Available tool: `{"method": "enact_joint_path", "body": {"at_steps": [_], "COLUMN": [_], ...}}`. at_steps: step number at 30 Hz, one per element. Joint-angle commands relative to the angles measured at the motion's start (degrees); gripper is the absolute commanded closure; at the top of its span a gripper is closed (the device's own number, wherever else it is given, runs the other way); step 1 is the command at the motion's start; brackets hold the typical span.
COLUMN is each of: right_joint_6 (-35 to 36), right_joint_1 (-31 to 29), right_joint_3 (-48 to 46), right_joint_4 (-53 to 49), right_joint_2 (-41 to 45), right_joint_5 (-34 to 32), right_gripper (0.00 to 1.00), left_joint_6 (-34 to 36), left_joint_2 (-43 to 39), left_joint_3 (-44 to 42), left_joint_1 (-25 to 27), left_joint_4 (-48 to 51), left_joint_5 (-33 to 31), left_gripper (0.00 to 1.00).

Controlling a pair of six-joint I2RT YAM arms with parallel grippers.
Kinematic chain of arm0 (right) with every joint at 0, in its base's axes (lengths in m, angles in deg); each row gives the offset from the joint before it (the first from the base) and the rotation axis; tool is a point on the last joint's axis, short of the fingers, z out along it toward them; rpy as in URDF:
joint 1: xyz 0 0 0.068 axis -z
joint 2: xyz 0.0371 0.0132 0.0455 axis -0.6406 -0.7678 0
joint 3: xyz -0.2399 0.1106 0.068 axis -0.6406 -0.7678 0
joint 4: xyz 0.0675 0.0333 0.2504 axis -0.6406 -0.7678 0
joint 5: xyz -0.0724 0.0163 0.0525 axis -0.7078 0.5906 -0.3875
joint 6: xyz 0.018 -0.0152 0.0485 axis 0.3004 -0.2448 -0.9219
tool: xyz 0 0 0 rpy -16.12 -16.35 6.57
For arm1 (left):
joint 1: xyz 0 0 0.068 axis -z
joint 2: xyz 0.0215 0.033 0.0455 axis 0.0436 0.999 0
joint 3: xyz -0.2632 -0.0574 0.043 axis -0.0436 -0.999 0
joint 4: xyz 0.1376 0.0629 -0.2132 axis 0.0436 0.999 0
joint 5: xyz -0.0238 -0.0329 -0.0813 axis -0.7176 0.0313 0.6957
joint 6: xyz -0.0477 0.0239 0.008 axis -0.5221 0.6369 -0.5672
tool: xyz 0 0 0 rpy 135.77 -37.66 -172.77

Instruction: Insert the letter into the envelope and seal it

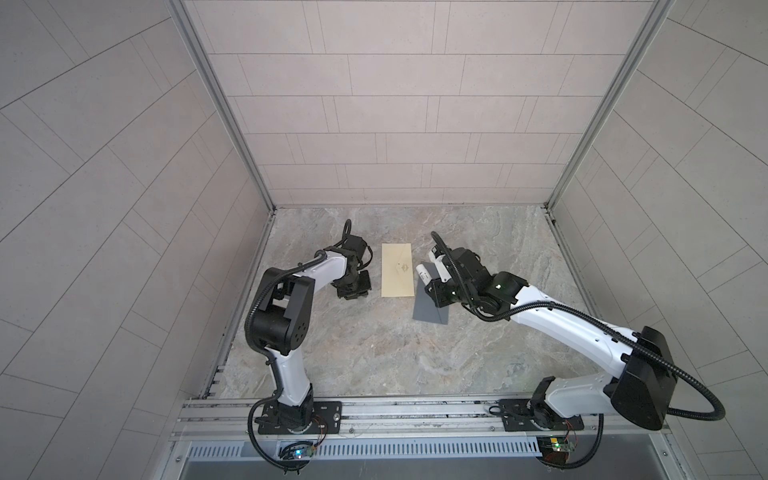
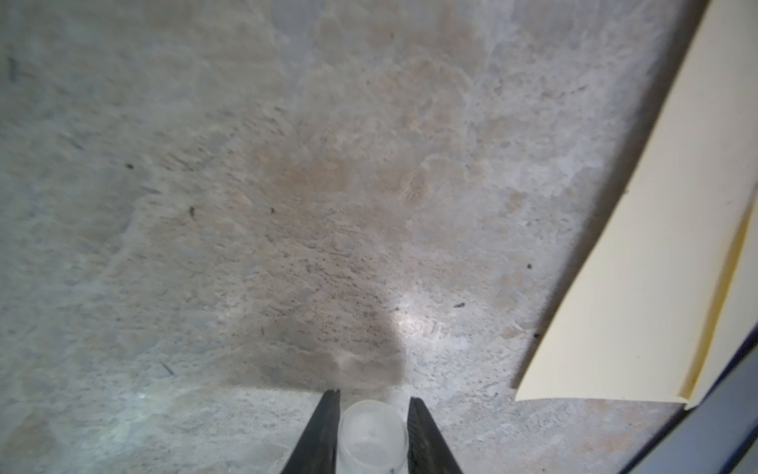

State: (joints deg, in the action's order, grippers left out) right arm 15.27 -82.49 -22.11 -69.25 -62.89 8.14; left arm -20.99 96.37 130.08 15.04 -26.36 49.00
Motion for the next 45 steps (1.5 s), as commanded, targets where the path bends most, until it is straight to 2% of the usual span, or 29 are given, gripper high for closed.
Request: {"method": "enact_joint_path", "body": {"at_steps": [1, 9, 15, 27, 36, 45], "right_joint_6": [0.2, -1.2, 0.3, -0.3, -1.0, -0.7], "right_joint_1": [-1.5, -5.5, -5.9, -5.0, -3.4, -2.7], "right_joint_3": [-0.9, -2.1, -0.2, 1.4, 2.3, 3.5], "right_joint_4": [2.4, 10.2, 11.2, 14.7, 15.6, 15.0], "right_joint_2": [-0.6, -5.7, -9.5, -14.2, -15.6, -16.4], "right_joint_5": [4.3, 12.2, 16.4, 13.4, 10.4, 10.7], "right_gripper": [1.00, 1.00, 1.00, 1.00, 1.00, 1.00], "left_joint_6": [-2.4, -9.8, -14.5, -20.2, -20.1, -20.0], "left_joint_2": [-1.6, -5.7, -7.6, -10.6, -12.2, -12.9], "left_joint_3": [2.3, 4.4, 5.5, 3.1, 1.6, 0.7], "left_joint_1": [0.2, 0.2, 0.2, 0.2, 0.2, 0.3], "left_joint_4": [0.2, -2.4, -4.6, -9.1, -9.0, -9.2], "left_joint_5": [3.2, 13.4, 17.8, 21.3, 21.1, 21.1], "left_gripper": [0.72, 0.73, 0.73, 0.73, 0.73, 0.73]}}
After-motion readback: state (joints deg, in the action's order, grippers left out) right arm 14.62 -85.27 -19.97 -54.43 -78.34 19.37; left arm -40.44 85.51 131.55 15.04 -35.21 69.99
